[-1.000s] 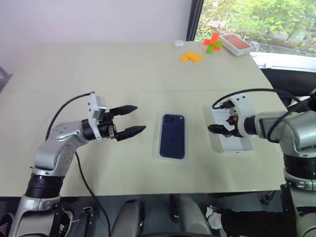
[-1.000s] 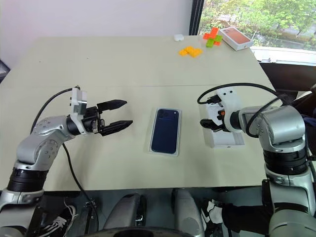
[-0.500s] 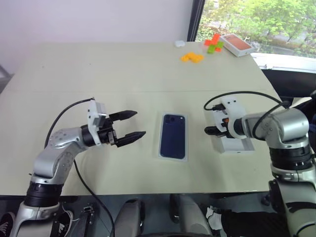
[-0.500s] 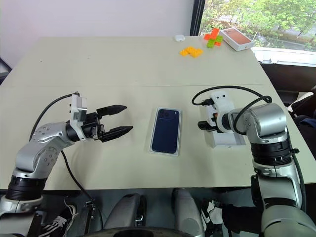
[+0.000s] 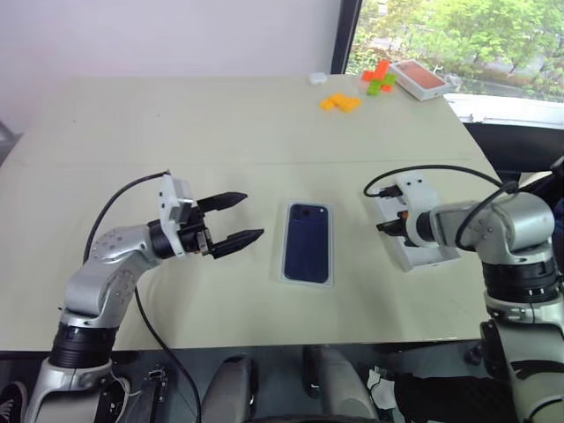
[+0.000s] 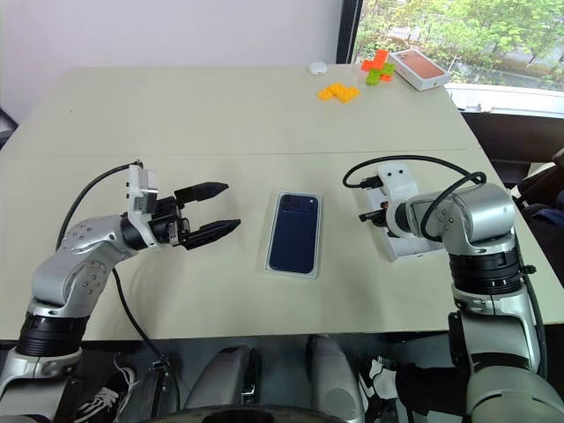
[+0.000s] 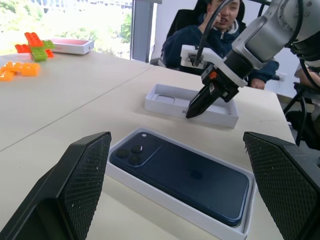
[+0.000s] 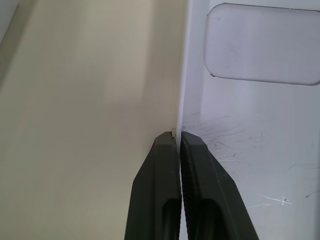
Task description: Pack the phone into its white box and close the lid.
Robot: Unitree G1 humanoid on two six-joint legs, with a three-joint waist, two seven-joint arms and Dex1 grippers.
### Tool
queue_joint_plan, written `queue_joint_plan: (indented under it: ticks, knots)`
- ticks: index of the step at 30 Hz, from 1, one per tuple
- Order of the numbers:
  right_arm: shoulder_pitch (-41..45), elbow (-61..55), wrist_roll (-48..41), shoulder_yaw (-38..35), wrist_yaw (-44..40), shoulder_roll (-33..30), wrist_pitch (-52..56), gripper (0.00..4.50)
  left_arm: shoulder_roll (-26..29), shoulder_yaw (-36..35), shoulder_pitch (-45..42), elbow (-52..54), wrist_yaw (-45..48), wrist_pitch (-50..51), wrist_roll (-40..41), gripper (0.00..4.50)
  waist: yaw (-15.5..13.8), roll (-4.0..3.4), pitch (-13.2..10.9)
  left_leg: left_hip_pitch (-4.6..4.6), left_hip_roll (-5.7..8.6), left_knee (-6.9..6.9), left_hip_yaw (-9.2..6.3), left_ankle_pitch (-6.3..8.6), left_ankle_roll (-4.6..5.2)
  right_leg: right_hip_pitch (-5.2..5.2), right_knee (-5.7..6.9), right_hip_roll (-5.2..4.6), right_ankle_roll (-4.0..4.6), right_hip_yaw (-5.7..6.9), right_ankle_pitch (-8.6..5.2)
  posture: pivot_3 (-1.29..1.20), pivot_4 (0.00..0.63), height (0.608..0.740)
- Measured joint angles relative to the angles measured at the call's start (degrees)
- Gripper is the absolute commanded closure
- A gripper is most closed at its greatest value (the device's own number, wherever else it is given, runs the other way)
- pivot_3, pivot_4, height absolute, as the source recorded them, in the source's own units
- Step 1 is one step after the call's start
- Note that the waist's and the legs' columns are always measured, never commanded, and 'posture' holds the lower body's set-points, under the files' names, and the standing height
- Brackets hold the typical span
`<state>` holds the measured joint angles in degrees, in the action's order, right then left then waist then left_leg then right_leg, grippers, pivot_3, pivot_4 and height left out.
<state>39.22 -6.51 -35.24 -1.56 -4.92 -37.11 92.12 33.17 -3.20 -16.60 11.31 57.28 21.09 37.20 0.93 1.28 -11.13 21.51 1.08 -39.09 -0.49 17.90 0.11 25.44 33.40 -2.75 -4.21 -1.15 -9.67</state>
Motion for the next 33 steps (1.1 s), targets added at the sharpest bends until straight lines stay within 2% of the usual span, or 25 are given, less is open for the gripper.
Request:
queue_joint_plan:
  ticks: [2, 7, 13, 15, 17, 22, 27, 33]
  knots:
    - [0.22, 0.63, -1.96, -1.99, 1.46, 1.42, 0.01, 4.42, 0.00, -0.06, 0.01, -0.05, -0.14, 0.22, -0.03, 0.00, 0.08, 0.00, 0.00, 0.00, -0.02, 0.00, 0.01, 0.00, 0.00, 0.00, 0.00, 0.02, -0.01, -0.01, 0.01, 0.00, 0.150, 0.740]
    - [10.21, 5.56, -13.07, -19.80, 6.93, 19.26, 0.02, 4.42, 0.13, -1.07, -1.02, -2.77, -2.50, 2.49, -0.09, 0.00, 1.20, -0.08, -0.05, -0.06, -0.19, -0.03, 0.06, -0.01, 0.01, 0.06, 0.18, 0.21, -0.18, -0.10, 0.15, 0.00, 0.150, 0.740]
    - [20.74, 9.53, -29.48, -40.07, 18.83, 31.14, -0.01, 4.42, 1.37, -4.67, -1.92, -4.98, -3.16, 4.94, 0.75, 0.00, 1.07, -0.08, -0.04, 0.01, -0.18, 0.00, -0.05, 0.01, 0.03, 0.15, 0.58, 0.13, -0.15, 0.01, 0.14, 0.00, 0.150, 0.740]
    - [20.86, 10.70, -36.53, -43.01, 23.23, 33.43, -0.41, 4.42, 1.58, -5.36, -2.39, -5.20, -3.26, 5.78, 1.29, 0.00, 1.14, -0.09, -0.03, 0.01, -0.12, 0.03, -0.03, 0.03, 0.06, 0.15, 0.56, 0.03, -0.15, 0.00, 0.14, 0.00, 0.150, 0.740]
    - [17.83, 11.44, -47.16, -42.18, 28.03, 34.84, -2.72, 4.42, 1.50, -5.76, -2.96, -5.71, -3.76, 6.73, 1.94, 0.00, 1.27, -0.08, -0.03, 0.02, -0.04, 0.06, -0.03, 0.04, 0.07, 0.15, 0.54, -0.07, -0.16, 0.00, 0.14, 0.00, 0.150, 0.740]
    - [0.29, 10.02, -67.02, -30.14, 37.84, 33.20, -12.24, 4.42, 0.47, -7.42, -3.54, -6.23, -5.34, 7.56, 2.31, 0.00, 1.51, -0.17, -0.08, 0.06, 0.09, 0.05, 0.06, 0.06, 0.11, 0.15, 0.48, -0.21, -0.19, -0.08, 0.13, 0.00, 0.150, 0.740]
    - [-1.61, 4.95, -74.83, -23.35, 38.74, 33.18, -22.30, 4.42, -0.85, -7.41, -3.46, -6.00, -6.37, 9.46, 3.59, 0.00, 2.02, -0.16, -0.08, -0.06, -0.09, -0.02, 0.14, 0.05, 0.11, 0.21, 0.47, 0.04, -0.26, -0.18, 0.09, 0.00, 0.150, 0.740]
    - [-5.59, 3.05, -75.66, -17.99, 37.91, 38.48, -28.98, 4.42, -0.90, -7.40, -2.90, -4.37, -6.70, 10.15, 4.67, 0.00, 1.74, -0.18, -0.09, -0.06, -0.44, -0.02, 0.15, 0.05, 0.11, 0.32, 0.59, 0.35, -0.19, -0.18, 0.08, 0.00, 0.150, 0.740]
